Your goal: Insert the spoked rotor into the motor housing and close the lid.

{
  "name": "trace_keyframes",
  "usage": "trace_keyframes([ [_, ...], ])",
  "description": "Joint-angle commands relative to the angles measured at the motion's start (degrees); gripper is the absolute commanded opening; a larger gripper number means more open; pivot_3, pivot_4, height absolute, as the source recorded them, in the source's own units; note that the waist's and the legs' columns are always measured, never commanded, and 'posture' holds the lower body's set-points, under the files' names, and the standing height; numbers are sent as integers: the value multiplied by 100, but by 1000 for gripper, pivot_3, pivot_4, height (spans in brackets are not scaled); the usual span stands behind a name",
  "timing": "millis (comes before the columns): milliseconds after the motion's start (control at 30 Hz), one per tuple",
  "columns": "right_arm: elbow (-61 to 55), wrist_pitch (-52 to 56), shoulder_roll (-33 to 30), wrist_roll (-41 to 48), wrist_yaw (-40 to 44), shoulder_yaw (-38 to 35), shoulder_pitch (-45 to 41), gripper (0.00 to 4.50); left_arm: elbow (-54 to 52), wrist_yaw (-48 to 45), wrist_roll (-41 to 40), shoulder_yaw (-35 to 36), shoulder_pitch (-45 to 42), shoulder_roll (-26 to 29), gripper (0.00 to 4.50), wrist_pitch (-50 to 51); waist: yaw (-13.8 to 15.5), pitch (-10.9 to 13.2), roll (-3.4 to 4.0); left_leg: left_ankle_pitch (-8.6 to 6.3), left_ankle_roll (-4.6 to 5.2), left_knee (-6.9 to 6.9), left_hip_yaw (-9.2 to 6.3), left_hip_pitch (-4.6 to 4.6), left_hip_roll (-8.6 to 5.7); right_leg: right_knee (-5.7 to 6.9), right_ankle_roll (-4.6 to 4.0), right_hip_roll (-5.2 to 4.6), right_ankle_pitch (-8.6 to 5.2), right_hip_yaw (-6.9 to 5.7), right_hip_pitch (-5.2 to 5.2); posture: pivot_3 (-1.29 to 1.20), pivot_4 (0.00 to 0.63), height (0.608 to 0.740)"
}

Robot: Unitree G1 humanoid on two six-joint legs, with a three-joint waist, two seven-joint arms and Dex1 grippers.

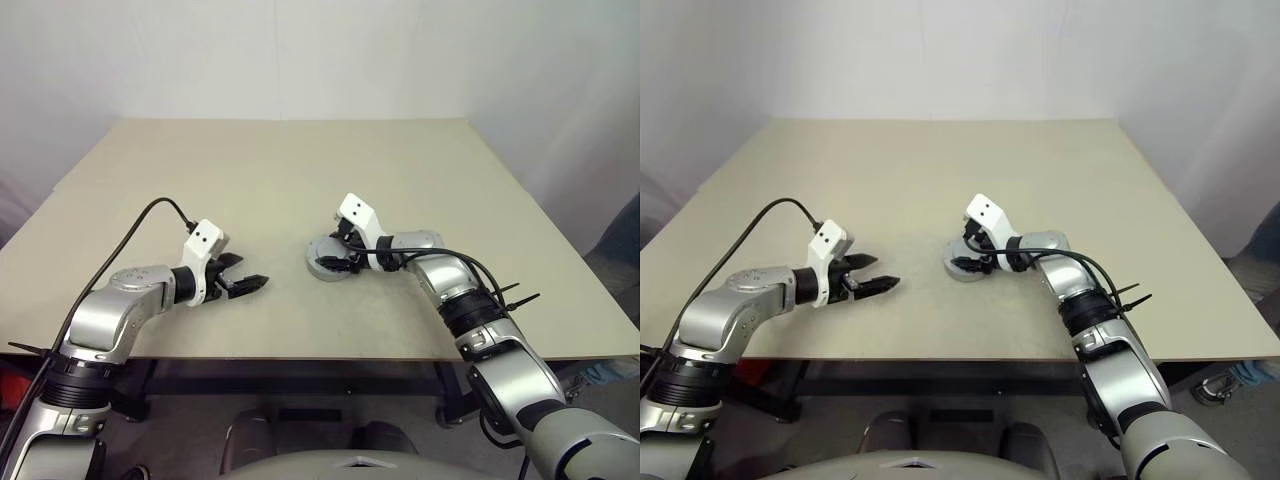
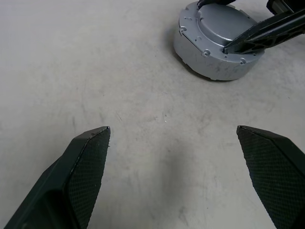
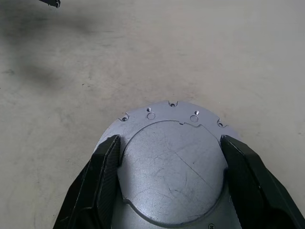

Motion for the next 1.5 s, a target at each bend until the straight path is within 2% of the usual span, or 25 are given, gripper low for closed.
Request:
trace_keyframes([
  [33, 287, 140, -89, -270, -51, 166, 159, 3214, -72, 91, -163, 143, -184, -146, 4500, 76, 1, 0, 0, 0, 0, 0, 0, 2, -1, 0, 0, 0, 0, 0, 2, 0, 0, 740],
  [200, 261, 160, -97, -266, -63, 158, 175, 3214, 527, 463, -221, 203, -706, -772, 4500, 161, 5, -1, -1, 0, 0, 0, -2, 4, -2, -1, 1, 0, 0, 0, 8, 0, 0, 740],
  [433, 202, 191, -102, -261, -76, 155, 210, 3214, 1474, 573, -427, 218, -1562, -1678, 2277, 165, 0, -4, -5, 0, 0, -1, -2, 7, -4, -7, 1, -1, 0, 2, 11, 0, 0, 740],
  [667, 136, 216, -130, -268, -95, 143, 244, 3214, 2262, 559, -500, 125, -2180, -2168, 24, 336, 0, -4, -5, 0, 0, -6, -1, 8, -4, -9, 0, -1, 0, 2, 10, 0, 0, 740],
  [900, 80, 244, -147, -259, -160, 88, 254, 3214, 2780, 696, -48, -401, -2437, -2127, 24, 763, 2, -4, -3, 0, 0, -11, 0, 6, -4, -23, 1, -1, 0, 1, 10, 0, 0, 740],
  [1100, 55, 261, -155, -256, -196, 52, 258, 3214, 3054, 813, -35, -373, -2500, -2176, 24, 1331, 5, -4, -2, 0, 0, -16, -1, 9, -4, -42, 2, -1, 0, -2, 21, 0, 0, 740],
  [1367, 86, 395, -132, -141, -160, -61, 165, 3214, 3025, 807, -55, -305, -2503, -2221, 24, 1514, 3, -3, -1, -5, 8, -24, -2, 40, -5, -76, 4, -2, -2, -5, 65, 0, 0, 740],
  [1433, 37, 428, -138, -113, -147, -92, 159, 3971, 3004, 802, -55, -290, -2495, -2220, 0, 1531, 5, -1, 2, -5, 8, -26, -2, 39, -6, -77, 5, -2, -2, -6, 65, 0, 0, 740],
  [1500, -124, 426, -188, -146, -63, -35, 186, 4485, 2991, 798, -53, -276, -2492, -2219, 0, 1546, 9, 2, 3, -5, 8, -27, -2, 35, -9, -79, 6, -4, -3, -6, 62, 0, 0, 740],
])
